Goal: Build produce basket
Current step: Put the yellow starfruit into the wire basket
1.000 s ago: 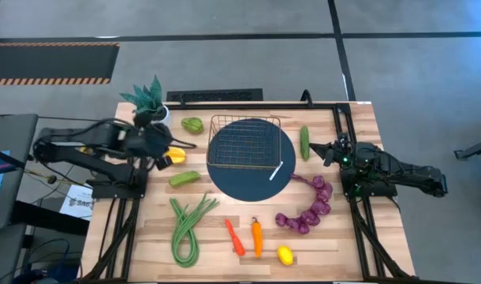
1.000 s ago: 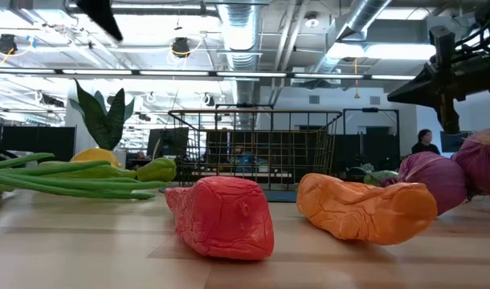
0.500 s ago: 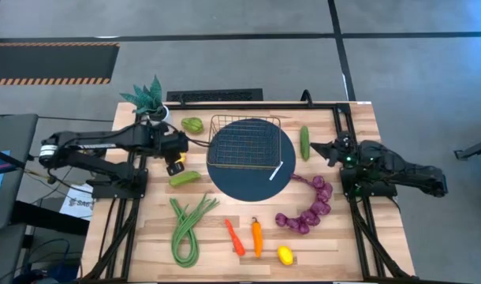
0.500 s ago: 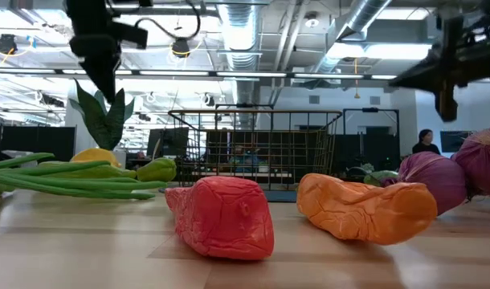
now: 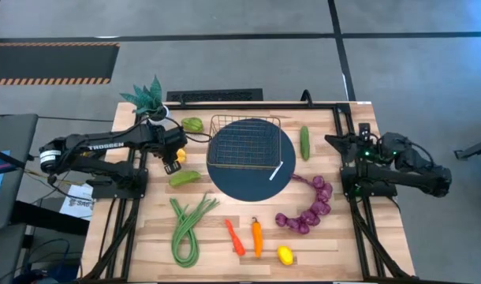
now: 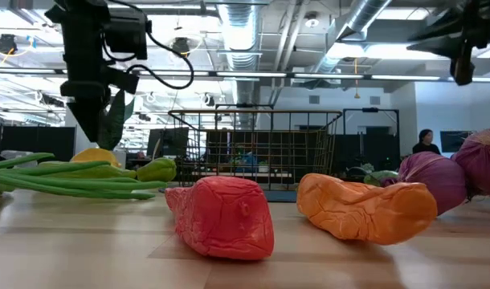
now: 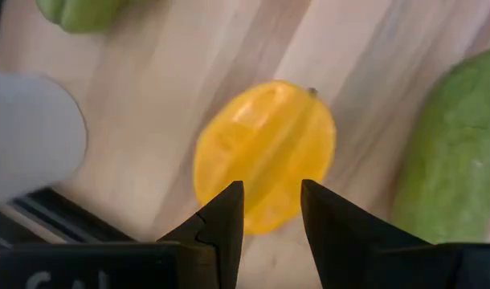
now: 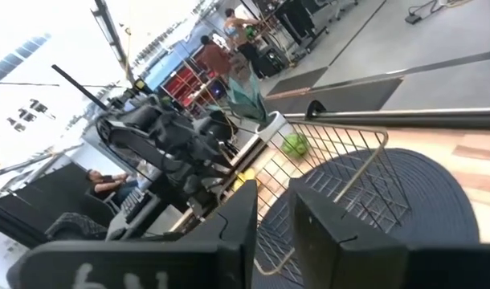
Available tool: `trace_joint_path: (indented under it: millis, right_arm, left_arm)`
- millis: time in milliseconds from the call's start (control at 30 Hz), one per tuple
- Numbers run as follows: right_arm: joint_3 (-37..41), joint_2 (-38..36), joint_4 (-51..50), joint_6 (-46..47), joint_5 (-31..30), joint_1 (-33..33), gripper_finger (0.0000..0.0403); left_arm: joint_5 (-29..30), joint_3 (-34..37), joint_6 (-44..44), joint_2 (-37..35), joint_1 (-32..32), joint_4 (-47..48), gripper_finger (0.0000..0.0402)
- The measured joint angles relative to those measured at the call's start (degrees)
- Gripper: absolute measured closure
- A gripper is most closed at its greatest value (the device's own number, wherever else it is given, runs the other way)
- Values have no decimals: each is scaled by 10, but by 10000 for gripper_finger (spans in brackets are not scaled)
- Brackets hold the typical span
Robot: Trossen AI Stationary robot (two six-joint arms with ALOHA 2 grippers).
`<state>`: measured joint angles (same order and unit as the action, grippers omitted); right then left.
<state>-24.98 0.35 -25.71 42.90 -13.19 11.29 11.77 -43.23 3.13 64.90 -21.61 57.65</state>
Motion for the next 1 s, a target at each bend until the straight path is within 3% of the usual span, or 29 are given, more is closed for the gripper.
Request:
trace_joint_path:
  millis: [167,300,400,700,767,900,1000]
  right_arm:
    - [-3,0,-2,-1,-2,0,300]
    - [-3,0,2,4,-3,0,300]
    - [-3,0,15,5,-5,0,300]
    - [-3,0,13,6,-19,0,300]
    - [-3,0,13,6,-20,1,300]
    - [-3,0,13,6,-23,1,300]
    - [-3,0,12,3,-24,1,300]
  left_arm:
    - [-1,2,-84,2,-34,-33,288]
    - [-61,2,-172,31,-69,-12,288]
    - [-70,3,-221,69,-88,-13,288]
    - [-82,-10,-267,150,-105,-32,290]
    - [-81,-22,-267,152,-105,-24,306]
    - [-81,-63,-262,152,-106,-3,376]
    - [-84,-99,-242,151,-103,32,386]
